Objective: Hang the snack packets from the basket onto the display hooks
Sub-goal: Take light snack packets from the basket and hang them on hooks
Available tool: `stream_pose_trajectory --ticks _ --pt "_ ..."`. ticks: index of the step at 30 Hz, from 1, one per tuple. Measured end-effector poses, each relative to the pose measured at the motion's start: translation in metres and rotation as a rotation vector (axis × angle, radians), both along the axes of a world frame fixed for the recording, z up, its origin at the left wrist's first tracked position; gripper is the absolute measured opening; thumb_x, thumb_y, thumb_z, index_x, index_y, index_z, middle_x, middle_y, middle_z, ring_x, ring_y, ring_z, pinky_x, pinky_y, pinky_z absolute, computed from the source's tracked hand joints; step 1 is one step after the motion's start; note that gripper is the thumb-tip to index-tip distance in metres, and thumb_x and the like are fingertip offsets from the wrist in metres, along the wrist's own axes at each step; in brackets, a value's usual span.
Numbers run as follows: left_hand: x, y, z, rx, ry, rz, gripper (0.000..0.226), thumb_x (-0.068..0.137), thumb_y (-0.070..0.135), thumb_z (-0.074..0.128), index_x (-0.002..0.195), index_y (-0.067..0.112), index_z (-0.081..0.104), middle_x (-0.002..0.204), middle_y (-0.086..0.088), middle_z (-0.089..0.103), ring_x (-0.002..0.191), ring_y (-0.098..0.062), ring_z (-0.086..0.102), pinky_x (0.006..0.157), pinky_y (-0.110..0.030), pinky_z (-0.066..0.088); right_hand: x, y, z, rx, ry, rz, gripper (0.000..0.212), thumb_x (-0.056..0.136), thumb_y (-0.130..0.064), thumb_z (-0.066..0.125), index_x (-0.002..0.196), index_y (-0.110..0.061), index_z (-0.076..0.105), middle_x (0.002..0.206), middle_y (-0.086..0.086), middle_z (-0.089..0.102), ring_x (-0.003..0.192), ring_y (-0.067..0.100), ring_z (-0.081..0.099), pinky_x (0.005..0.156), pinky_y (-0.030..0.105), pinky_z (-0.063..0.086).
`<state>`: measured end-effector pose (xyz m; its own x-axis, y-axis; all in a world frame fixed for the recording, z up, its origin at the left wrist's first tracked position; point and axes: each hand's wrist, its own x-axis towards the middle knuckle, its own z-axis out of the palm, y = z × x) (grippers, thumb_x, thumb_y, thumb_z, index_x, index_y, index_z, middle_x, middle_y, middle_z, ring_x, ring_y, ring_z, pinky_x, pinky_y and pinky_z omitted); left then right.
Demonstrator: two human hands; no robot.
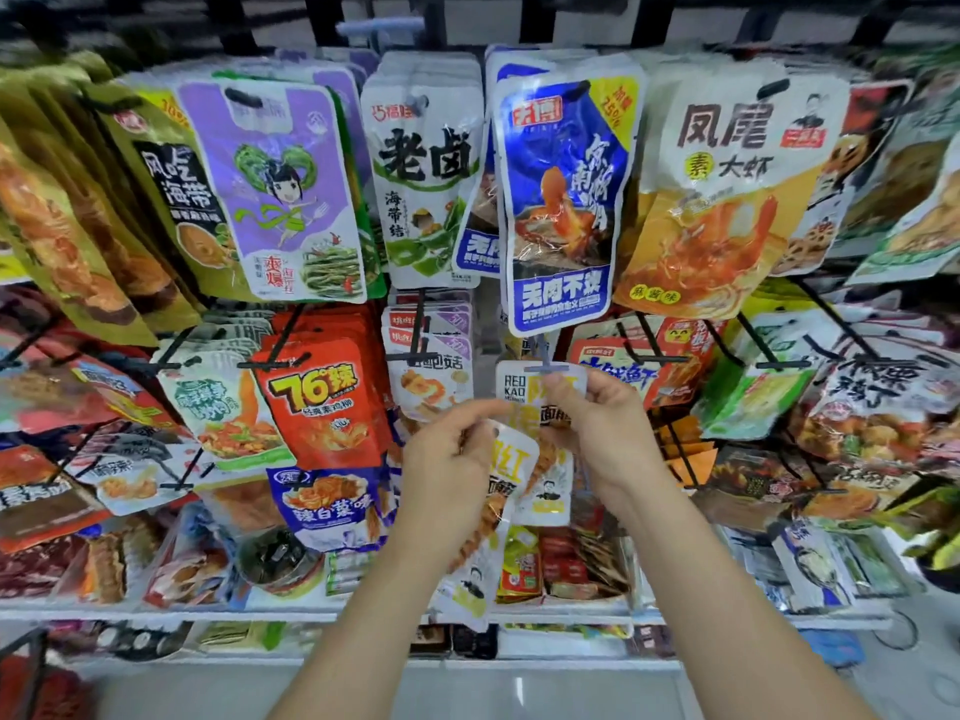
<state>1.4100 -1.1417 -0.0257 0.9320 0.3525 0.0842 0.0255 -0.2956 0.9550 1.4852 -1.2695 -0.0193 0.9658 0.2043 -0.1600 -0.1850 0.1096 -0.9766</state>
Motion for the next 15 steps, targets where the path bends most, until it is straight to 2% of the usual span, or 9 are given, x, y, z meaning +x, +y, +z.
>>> stream_pose_trajectory --ticks 1,3,5,8,12,14,15 --pt "0.004 -0.001 0.000 -0.015 0.015 -0.009 0.035 0.097 0.007 0.049 0.108 0.035 0.067 0.081 0.006 0.063 0.055 -0.010 0.047 0.051 -0.016 0.036 0.003 0.003 0.000 0.006 -0.001 -0.006 0.012 0.093 -0.017 0.063 0.098 -0.013 0.073 0.096 0.009 0.074 0.080 0.024 0.067 0.055 0.027 0.053" --pt "0.010 -0.003 -0.001 -0.027 0.025 -0.025 0.039 0.097 0.010 0.047 0.118 0.039 0.061 0.076 -0.004 0.059 0.042 -0.010 0.031 0.044 -0.022 0.029 0.008 0.007 -0.001 0.019 0.009 -0.016 0.013 0.093 -0.010 0.061 0.099 -0.013 0.073 0.094 0.007 0.075 0.076 0.023 0.067 0.054 0.027 0.053" --pt "0.016 -0.004 0.000 -0.022 0.013 -0.045 0.042 0.098 0.010 0.046 0.123 0.042 0.058 0.080 -0.010 0.061 0.043 -0.009 0.031 0.044 -0.022 0.030 0.011 0.011 -0.003 0.041 0.021 -0.025 0.015 0.093 -0.007 0.061 0.096 -0.015 0.073 0.092 0.007 0.075 0.077 0.022 0.069 0.056 0.028 0.053" --pt "0.025 -0.005 0.000 0.061 0.020 -0.066 0.046 0.099 0.010 0.043 0.129 0.042 0.054 0.069 -0.002 0.055 0.042 -0.006 0.033 0.044 -0.021 0.030 0.013 0.012 -0.006 0.031 0.012 -0.048 0.016 0.093 -0.008 0.061 0.093 -0.018 0.074 0.091 0.004 0.075 0.083 0.024 0.068 0.063 0.030 0.050" --pt "0.034 -0.002 -0.001 0.200 0.040 -0.102 0.050 0.099 0.012 0.043 0.130 0.052 0.047 0.071 -0.005 0.058 0.049 -0.014 0.039 0.049 -0.035 0.041 0.015 0.014 -0.009 0.016 0.012 -0.055 0.018 0.092 -0.011 0.062 0.087 -0.022 0.075 0.092 0.006 0.075 0.089 0.030 0.067 0.071 0.037 0.050" --pt "0.038 -0.001 -0.002 0.278 0.041 -0.116 0.051 0.099 0.012 0.042 0.136 0.048 0.044 0.070 0.001 0.053 0.050 -0.014 0.039 0.052 -0.036 0.043 0.016 0.013 -0.007 -0.011 -0.004 -0.030 0.019 0.094 -0.012 0.060 0.087 -0.022 0.075 0.086 0.004 0.073 0.081 0.031 0.063 0.071 0.040 0.046" --pt "0.040 0.000 -0.002 0.326 0.045 -0.121 0.051 0.099 0.013 0.042 0.138 0.045 0.043 0.073 0.002 0.053 0.051 -0.014 0.040 0.053 -0.035 0.044 0.017 0.013 -0.006 -0.014 0.000 -0.016 0.021 0.096 -0.012 0.058 0.086 -0.021 0.073 0.078 0.000 0.072 0.073 0.027 0.060 0.070 0.040 0.045"
